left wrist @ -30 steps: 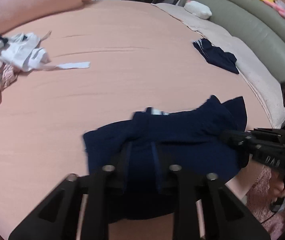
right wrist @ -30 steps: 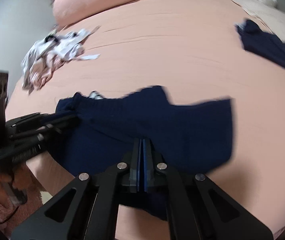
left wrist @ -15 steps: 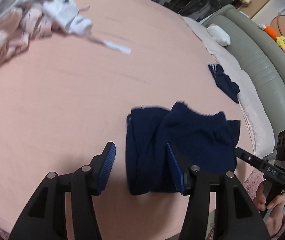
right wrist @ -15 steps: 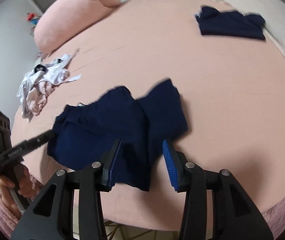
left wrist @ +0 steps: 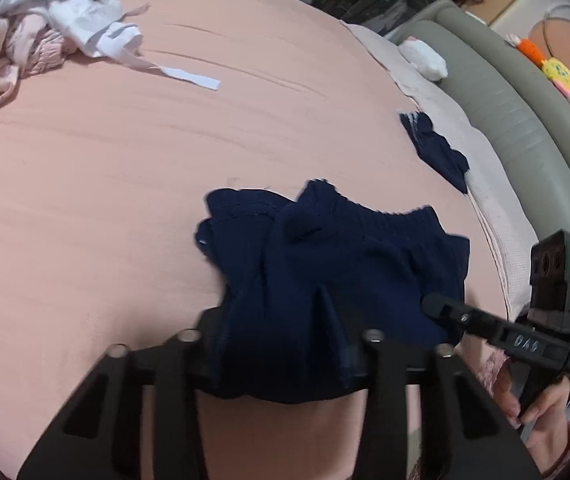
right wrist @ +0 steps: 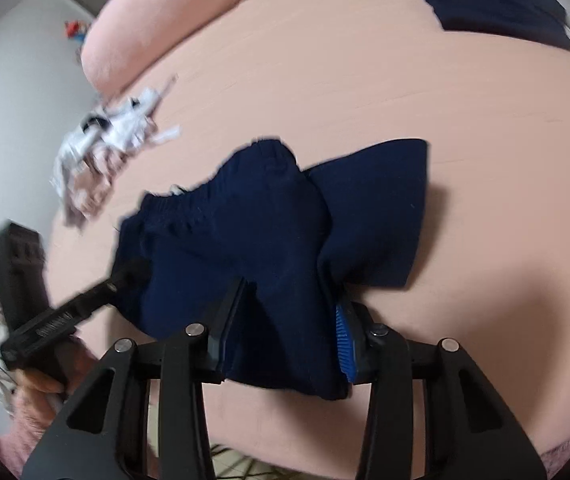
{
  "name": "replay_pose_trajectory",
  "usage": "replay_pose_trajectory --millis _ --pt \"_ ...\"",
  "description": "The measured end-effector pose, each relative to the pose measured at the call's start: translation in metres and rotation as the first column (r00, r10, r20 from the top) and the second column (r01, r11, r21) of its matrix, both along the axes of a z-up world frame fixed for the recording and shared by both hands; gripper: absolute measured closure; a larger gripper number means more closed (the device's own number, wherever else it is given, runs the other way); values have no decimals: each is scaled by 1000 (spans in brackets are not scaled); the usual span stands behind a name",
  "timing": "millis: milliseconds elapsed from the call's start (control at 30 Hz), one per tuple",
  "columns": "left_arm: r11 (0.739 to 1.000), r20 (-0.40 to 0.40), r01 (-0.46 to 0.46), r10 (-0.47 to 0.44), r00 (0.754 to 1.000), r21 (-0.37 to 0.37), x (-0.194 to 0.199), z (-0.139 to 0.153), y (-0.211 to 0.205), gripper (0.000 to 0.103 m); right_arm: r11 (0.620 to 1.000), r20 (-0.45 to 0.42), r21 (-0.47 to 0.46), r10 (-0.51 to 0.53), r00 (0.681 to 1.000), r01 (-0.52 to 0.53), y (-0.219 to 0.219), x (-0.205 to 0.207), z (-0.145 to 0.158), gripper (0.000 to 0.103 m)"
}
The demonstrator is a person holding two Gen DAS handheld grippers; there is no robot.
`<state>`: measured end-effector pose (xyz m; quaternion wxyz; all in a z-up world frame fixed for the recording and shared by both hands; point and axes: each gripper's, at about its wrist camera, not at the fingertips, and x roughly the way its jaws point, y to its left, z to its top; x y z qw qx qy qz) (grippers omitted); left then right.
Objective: Fold clothes
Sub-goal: 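Lift the folded shorts with both grippers and carry them toward the white blanket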
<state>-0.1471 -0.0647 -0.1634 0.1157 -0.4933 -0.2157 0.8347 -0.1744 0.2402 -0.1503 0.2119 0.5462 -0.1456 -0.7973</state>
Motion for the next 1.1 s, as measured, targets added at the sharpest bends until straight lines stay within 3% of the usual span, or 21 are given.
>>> replay_pose_trajectory --millis 67,100,333,467,667,767,933,1000,1033,1067,1100 --pt "1000 -8 -2 2 1000 -14 -3 9 3 89 1000 -7 -1 16 1000 -16 -4 0 4 85" --pt "999 -19 7 -7 1000 -38 -4 15 7 89 1000 -22 3 24 999 -24 -5 0 8 87" --pt "991 -117 111 -119 986 -76 -43 70 68 89 1000 -153 9 -17 988 19 29 -24 63 89" --pt "985 -167 162 -170 971 -60 -94 94 117 89 996 -200 -1 -88 976 89 79 -64 85 89" --pt "975 -204 216 -221 954 -44 -194 101 207 89 981 -264 2 -185 947 192 156 -130 108 89" --pt "973 -205 227 -228 952 -28 -237 93 246 89 971 -288 22 -222 931 238 192 -164 104 88" --pt "971 -197 234 -238 951 -42 -297 61 297 89 950 -277 25 -293 915 312 242 -216 72 86" --pt "969 -145 241 -247 958 -62 -315 38 309 88 941 -224 38 -319 921 336 258 -235 44 80" --pt "968 -114 238 -245 963 -75 -321 28 311 86 934 -156 51 -343 926 354 264 -244 27 78" --pt "969 -83 232 -239 967 -88 -326 17 312 72 927 -84 56 -367 927 372 270 -251 12 77" --pt "971 -66 222 -228 971 -88 -327 12 310 66 921 -47 26 -387 921 388 276 -251 5 74"
